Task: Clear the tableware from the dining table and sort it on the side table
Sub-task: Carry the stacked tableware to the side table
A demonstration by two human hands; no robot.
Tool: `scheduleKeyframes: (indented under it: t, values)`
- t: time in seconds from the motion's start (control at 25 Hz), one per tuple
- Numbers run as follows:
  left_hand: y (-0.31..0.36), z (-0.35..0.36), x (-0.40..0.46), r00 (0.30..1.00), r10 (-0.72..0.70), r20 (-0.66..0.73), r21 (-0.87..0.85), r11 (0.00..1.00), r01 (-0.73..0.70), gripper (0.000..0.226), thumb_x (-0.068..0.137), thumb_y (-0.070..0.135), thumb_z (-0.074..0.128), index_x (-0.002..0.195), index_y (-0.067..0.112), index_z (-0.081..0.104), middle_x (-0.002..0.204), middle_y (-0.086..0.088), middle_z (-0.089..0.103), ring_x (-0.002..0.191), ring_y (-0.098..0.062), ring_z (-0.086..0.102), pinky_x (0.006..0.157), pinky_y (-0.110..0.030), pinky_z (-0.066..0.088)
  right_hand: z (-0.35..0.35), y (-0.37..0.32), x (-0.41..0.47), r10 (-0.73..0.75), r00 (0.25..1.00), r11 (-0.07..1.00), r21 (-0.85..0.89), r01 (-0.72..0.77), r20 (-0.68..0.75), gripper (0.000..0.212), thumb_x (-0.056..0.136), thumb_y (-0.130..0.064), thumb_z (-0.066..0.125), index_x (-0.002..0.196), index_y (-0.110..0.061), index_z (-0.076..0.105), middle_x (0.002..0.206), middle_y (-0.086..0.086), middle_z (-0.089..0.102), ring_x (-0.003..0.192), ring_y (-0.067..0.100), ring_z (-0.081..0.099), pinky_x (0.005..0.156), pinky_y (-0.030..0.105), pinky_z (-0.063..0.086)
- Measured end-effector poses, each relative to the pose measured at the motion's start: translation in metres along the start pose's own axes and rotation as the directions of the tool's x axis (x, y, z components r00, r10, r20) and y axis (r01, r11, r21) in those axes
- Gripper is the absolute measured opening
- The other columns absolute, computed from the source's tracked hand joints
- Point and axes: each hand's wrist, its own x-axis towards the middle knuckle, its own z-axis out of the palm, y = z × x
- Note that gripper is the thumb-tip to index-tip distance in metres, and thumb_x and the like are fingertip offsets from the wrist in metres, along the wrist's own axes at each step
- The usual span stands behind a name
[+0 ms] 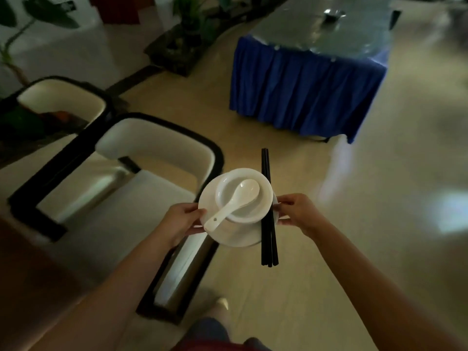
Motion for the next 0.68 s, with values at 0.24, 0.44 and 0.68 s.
scheduleKeyframes:
  t: [0.24, 0.44, 0.68]
  values:
    - [0.086, 0.144, 0.118, 0.976, -0.015, 0.215, 0.063, 0.998, 0.002, 0.025, 0.088, 0.006, 0.056, 0.112, 0.004, 0.060, 0.098, -0.011, 0.069, 0.084, -0.021, 0.069, 0.058, -0.027, 0.058, -0.151, -0.010, 0.065, 0.060, 0.976, 0.993, 0.115, -0.036, -0.208, 0.015, 0.085, 0.004, 0.057, 0.097, 0.004, 0.065, 0.069, 0.009, 0.062, 0.061, 0.015, 0.062, 0.050, 0.021, 0.056]
    - [0.171, 0.270, 0.204, 0.942, -0.022, 0.336, 0.134, 0.991, -0.025, 0.023, 0.089, 0.004, 0.055, 0.110, 0.001, 0.061, 0.098, -0.014, 0.069, 0.081, -0.022, 0.068, 0.056, -0.025, 0.057, -0.277, -0.026, 0.116, 0.116, 0.937, 0.978, 0.202, -0.050, -0.329, 0.021, 0.086, 0.003, 0.056, 0.104, 0.011, 0.062, 0.076, 0.014, 0.060, 0.064, 0.018, 0.059, 0.052, 0.021, 0.056]
    - [0.245, 0.427, 0.297, 0.911, -0.014, 0.413, 0.184, 0.981, -0.068, 0.021, 0.090, 0.002, 0.052, 0.108, -0.002, 0.061, 0.086, -0.011, 0.067, 0.071, -0.020, 0.065, 0.052, -0.023, 0.057, -0.434, -0.022, 0.190, 0.140, 0.913, 0.962, 0.270, -0.034, -0.383, 0.022, 0.085, 0.002, 0.054, 0.103, 0.012, 0.062, 0.078, 0.014, 0.060, 0.066, 0.018, 0.060, 0.058, 0.024, 0.057]
